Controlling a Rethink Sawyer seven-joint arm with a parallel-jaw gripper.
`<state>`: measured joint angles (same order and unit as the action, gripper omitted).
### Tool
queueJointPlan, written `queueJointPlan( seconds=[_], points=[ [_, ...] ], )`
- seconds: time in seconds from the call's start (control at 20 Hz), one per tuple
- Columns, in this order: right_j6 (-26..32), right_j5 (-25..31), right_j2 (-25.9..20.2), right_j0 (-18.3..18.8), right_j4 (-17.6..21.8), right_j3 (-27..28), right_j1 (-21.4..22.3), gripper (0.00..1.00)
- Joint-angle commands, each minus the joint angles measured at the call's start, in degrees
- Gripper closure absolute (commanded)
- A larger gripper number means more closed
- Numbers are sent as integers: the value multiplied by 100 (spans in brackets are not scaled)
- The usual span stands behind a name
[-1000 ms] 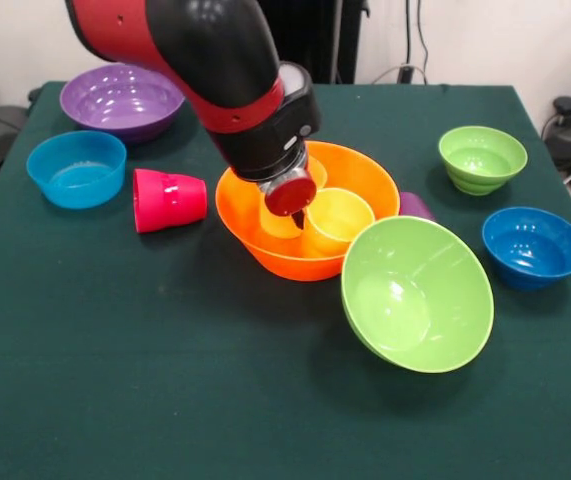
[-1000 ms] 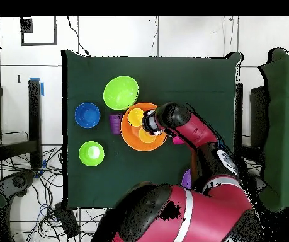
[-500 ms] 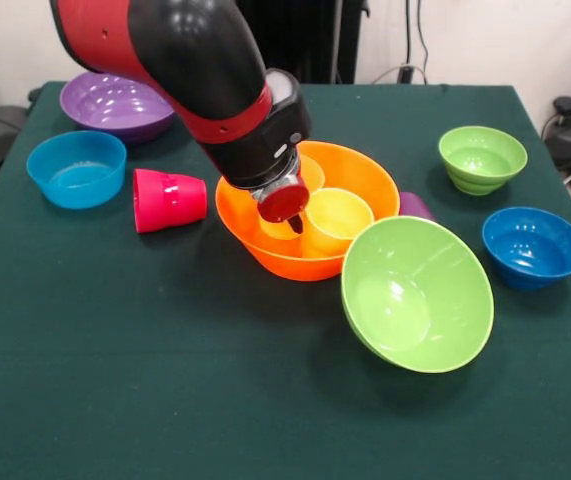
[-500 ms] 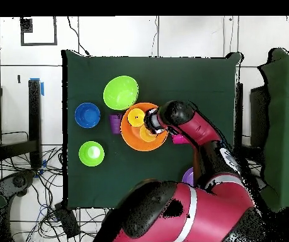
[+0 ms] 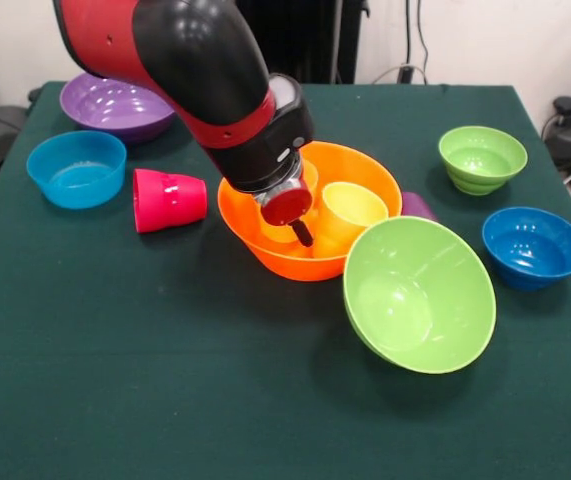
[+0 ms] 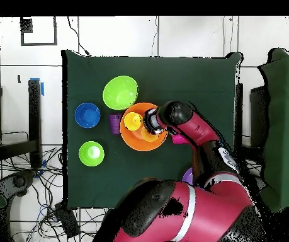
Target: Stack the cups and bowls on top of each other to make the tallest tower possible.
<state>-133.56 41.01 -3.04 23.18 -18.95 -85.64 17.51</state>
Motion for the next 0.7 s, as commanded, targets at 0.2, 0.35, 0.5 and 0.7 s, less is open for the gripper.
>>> queueJointPlan(
  seconds=[0.2,0.35,0.5,0.7],
  points=[
    [-28,-466,-456,-202,270,93,-353,0],
    [-17,-420,-453,-187,266,127,-368,0],
    [-29,-384,-433,-196,272,135,-348,0],
    [-114,-232,-342,-271,289,113,-209,0]
  ],
)
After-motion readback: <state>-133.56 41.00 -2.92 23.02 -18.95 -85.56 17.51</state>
